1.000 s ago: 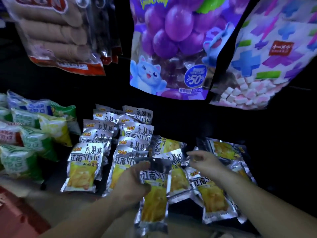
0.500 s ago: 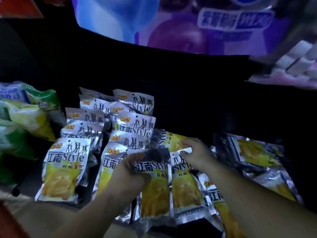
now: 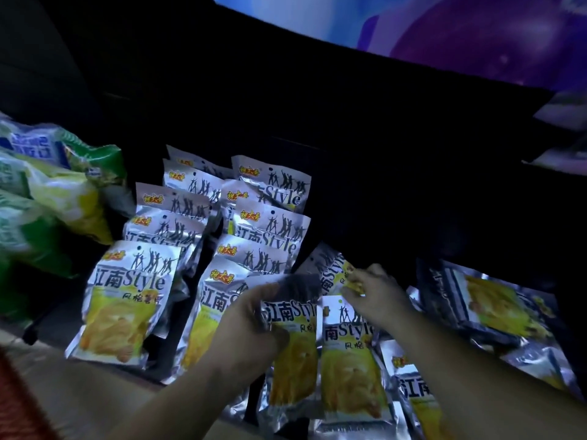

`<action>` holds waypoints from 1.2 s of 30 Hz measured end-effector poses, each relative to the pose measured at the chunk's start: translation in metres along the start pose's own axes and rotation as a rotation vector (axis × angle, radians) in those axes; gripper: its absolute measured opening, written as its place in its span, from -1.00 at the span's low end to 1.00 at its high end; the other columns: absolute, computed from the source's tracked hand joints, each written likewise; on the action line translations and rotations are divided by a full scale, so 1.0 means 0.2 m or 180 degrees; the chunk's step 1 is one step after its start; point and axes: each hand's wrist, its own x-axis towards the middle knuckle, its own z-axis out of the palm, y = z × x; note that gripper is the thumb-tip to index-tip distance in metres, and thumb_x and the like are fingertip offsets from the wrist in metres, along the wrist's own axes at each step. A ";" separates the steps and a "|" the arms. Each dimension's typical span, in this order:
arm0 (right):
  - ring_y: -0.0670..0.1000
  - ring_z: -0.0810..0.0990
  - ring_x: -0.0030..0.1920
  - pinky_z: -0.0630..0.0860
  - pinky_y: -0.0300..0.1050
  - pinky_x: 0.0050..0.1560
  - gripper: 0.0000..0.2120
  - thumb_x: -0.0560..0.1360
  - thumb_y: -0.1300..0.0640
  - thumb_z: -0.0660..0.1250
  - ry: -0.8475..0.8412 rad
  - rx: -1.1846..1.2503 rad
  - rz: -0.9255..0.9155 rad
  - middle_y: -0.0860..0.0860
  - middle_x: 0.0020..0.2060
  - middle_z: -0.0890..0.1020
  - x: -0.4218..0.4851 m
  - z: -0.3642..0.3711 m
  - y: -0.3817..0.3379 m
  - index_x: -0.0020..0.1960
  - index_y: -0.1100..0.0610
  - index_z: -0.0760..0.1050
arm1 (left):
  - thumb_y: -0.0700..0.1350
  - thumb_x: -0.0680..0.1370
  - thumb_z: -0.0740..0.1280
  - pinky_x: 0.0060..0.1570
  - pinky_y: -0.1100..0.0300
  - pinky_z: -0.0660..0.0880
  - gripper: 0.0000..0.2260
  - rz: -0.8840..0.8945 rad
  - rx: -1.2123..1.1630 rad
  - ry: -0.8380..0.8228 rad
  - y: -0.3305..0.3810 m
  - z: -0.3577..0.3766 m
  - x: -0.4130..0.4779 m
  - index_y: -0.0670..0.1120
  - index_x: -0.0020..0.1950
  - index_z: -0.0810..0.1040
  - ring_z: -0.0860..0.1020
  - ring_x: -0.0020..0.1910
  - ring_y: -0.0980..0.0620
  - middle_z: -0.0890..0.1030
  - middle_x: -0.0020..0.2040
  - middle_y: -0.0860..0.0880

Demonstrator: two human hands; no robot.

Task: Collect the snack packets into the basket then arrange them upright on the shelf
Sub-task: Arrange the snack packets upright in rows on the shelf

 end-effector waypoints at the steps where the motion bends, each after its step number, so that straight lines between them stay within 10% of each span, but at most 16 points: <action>1: 0.15 0.54 0.05 0.56 0.00 0.05 -0.70 0.56 -0.25 0.27 0.0077 0.0033 0.0032 -0.01 0.17 0.38 -0.01 0.00 0.00 0.18 -0.11 0.50 | -0.41 0.45 0.42 -0.42 0.14 0.58 -0.46 -0.0041 -0.0022 0.0015 -0.01 0.00 0.01 0.11 0.29 0.54 0.59 -0.44 0.11 0.65 -0.08 -0.03; 4: 0.13 0.56 -0.10 0.57 -0.06 -0.10 -0.78 0.55 -0.20 0.32 0.0264 -0.0119 0.0079 -0.02 0.11 0.37 -0.01 0.00 -0.01 0.02 -0.09 0.41 | -0.41 0.43 0.42 -0.24 -0.13 0.65 -0.44 -0.0157 -0.0109 0.0015 -0.03 0.00 0.03 0.15 0.27 0.56 0.64 -0.31 -0.11 0.70 -0.06 -0.09; 12: 0.02 0.58 -0.17 0.57 -0.02 -0.14 -0.74 0.52 -0.02 0.44 0.0073 0.0552 0.0232 -0.08 -0.05 0.55 0.04 -0.02 -0.08 -0.03 -0.15 0.33 | -0.42 0.49 0.40 -0.50 0.24 0.40 -0.43 0.0016 -0.0193 -0.0037 0.00 0.03 0.03 0.17 0.32 0.52 0.42 -0.58 0.14 0.61 -0.39 0.11; 23: 0.17 0.47 -0.10 0.44 -0.04 -0.26 -0.84 0.63 0.13 0.30 0.1876 0.0760 -0.0523 0.03 0.09 0.39 -0.09 -0.18 -0.13 0.15 -0.06 0.40 | -0.38 0.49 0.40 -0.48 0.21 0.35 -0.41 0.0325 -0.0223 0.0235 0.09 0.03 0.05 0.25 0.30 0.52 0.31 -0.56 0.09 0.55 -0.38 0.04; 29: 0.02 0.45 0.00 0.40 -0.15 0.02 -0.86 0.64 0.16 0.29 0.1724 0.1797 -0.0236 0.00 0.14 0.37 -0.05 -0.18 -0.21 0.19 0.04 0.45 | -0.41 0.49 0.39 -0.47 0.21 0.35 -0.41 0.0411 -0.0255 0.0246 0.09 0.02 0.01 0.21 0.30 0.53 0.32 -0.54 0.03 0.51 -0.52 0.11; 36: 0.12 0.57 -0.05 0.59 0.02 -0.22 -0.56 0.54 0.16 0.36 0.1310 0.0939 0.0090 -0.04 0.20 0.38 -0.02 -0.11 -0.16 0.30 -0.20 0.34 | -0.40 0.49 0.40 -0.48 0.23 0.37 -0.41 0.0382 -0.0297 0.0282 0.07 -0.01 0.04 0.23 0.30 0.54 0.32 -0.52 0.07 0.50 -0.46 0.11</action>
